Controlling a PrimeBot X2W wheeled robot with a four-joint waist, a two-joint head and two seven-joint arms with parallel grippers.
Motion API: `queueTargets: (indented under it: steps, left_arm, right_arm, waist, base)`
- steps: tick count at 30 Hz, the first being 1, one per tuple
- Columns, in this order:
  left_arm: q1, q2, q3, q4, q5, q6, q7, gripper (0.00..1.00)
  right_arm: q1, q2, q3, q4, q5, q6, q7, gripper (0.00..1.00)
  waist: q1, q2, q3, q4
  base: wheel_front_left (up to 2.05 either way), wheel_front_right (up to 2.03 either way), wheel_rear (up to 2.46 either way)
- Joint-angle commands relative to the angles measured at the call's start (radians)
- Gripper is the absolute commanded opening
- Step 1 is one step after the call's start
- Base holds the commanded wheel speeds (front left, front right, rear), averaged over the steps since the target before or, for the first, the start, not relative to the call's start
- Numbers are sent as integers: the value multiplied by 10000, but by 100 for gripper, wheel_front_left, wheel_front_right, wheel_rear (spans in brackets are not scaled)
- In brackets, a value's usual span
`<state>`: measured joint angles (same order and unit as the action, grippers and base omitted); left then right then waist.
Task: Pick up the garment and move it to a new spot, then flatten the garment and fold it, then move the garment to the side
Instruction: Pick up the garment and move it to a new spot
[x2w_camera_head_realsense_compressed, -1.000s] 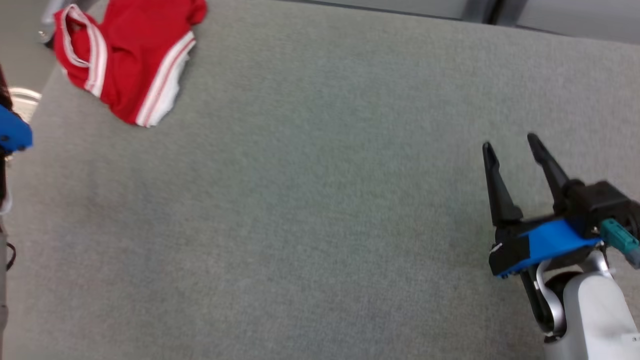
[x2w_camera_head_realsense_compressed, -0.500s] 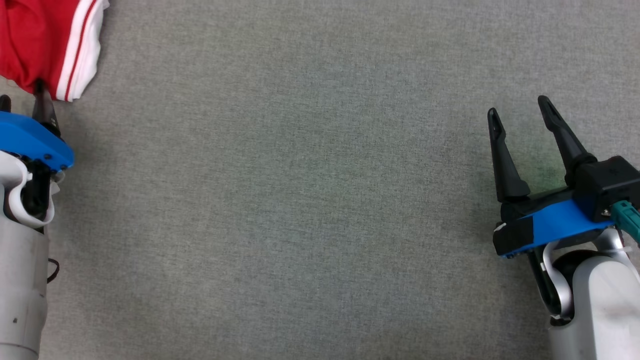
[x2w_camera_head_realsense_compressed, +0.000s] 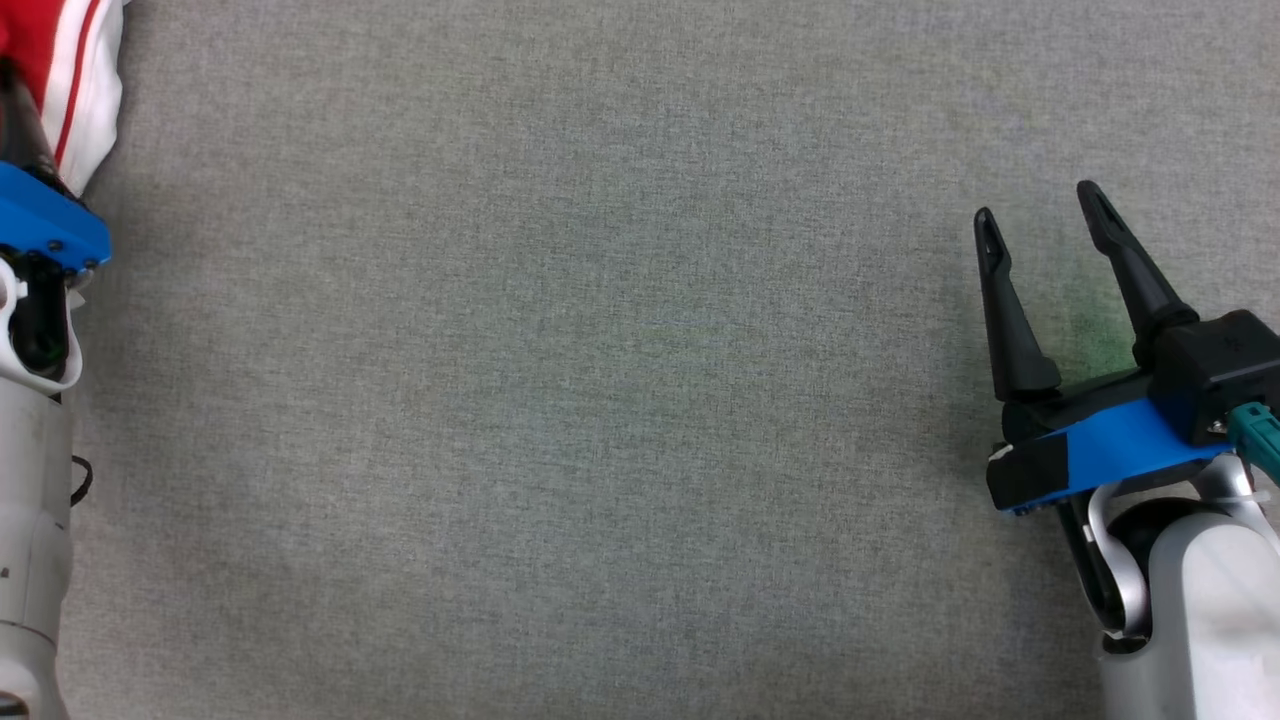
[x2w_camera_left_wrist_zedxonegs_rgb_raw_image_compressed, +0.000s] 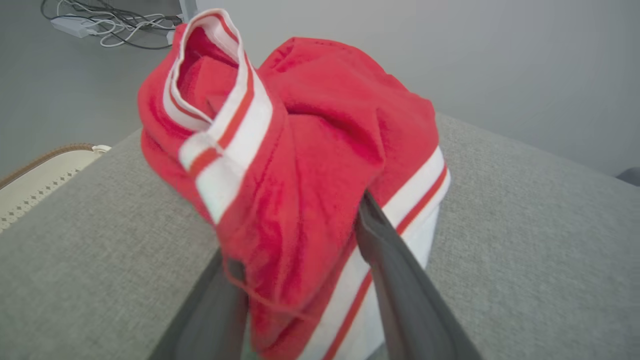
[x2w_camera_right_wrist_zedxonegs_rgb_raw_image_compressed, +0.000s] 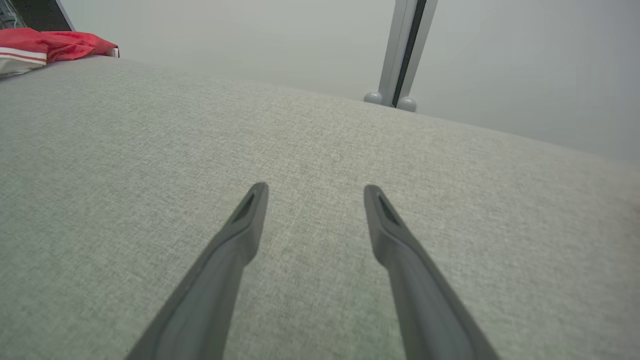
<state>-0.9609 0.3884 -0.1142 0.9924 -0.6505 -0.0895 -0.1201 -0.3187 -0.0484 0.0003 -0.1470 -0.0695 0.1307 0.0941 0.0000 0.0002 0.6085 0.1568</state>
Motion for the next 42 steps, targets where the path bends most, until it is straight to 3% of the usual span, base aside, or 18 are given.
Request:
queueTargets:
  steps: [1,10,19,26,31,42]
  left_arm:
    - [-163,3,-73,37,60,-65,-155,0]
    - [-559,122,-495,358,425,-194,-816,0]
    - [-1056,700,-1407,-259,1148,-347,-771,0]
    - [-1456,892,-2487,-1618,1562,-433,-120,0]
    - [-1568,688,-3490,-2996,1370,-436,574,0]
    - [-1643,-87,-4824,-6017,-143,-411,1416,0]
  right_arm:
    - [-3,-39,-17,-25,22,2,-92,100]
    - [-54,-39,-33,563,416,2,-474,100]
    - [188,-36,-196,1688,1111,2,-1197,100]
    - [623,-36,-290,2778,1796,2,-1913,100]
    - [987,-38,-402,3479,2214,2,-2341,100]
    - [1196,-31,-521,4255,2594,2,-2905,100]
  waist:
    - [0,-2,-6,-7]
    - [0,-2,-647,-84]
    - [0,-2,-2259,-390]
    - [0,-2,-3781,-996]
    - [0,-2,-4635,-1605]
    - [0,-2,-4868,-2622]
  base:
    - [0,0,0]
    - [0,0,0]
    - [0,0,0]
    - [0,0,0]
    - [0,0,0]
    - [0,0,0]
